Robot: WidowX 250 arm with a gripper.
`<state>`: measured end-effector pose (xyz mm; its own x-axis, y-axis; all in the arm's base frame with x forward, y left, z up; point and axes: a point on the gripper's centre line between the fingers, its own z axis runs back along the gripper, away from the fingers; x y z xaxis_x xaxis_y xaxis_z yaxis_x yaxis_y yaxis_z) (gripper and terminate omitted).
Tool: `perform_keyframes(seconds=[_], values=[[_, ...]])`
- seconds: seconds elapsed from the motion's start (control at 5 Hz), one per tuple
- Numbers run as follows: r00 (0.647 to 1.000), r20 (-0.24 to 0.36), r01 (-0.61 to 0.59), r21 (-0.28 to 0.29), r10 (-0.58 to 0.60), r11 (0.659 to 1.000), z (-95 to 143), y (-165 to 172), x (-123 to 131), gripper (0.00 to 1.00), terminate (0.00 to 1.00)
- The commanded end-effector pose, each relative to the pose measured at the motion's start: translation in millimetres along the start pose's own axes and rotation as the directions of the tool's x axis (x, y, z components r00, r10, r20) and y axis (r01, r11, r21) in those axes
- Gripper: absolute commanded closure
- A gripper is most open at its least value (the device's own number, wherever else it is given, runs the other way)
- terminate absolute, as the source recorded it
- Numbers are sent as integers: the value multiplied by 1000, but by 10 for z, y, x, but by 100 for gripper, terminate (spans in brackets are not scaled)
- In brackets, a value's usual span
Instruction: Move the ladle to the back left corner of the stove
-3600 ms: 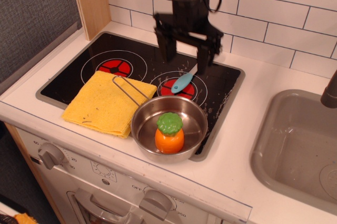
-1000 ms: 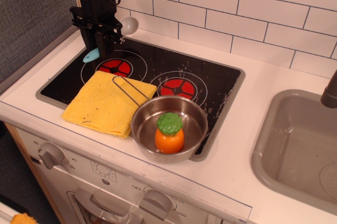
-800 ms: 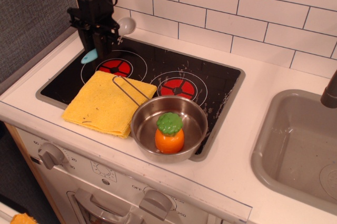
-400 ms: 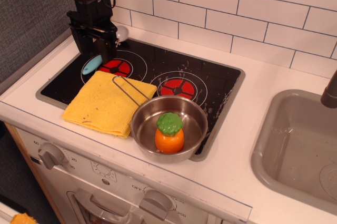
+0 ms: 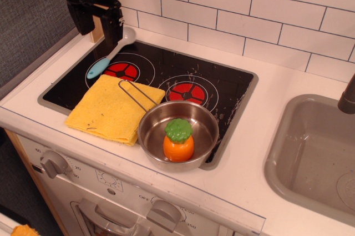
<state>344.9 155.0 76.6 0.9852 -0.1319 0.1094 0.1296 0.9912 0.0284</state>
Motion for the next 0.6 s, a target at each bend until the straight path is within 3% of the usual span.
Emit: perform_keyframes(seconds=[0.0, 0.2, 0.4], values=[[999, 27, -27, 31, 26, 999, 303, -182, -25, 0, 0], [999, 27, -27, 31, 26, 999, 303, -182, -25, 0, 0], [999, 27, -27, 31, 26, 999, 303, -182, -25, 0, 100]])
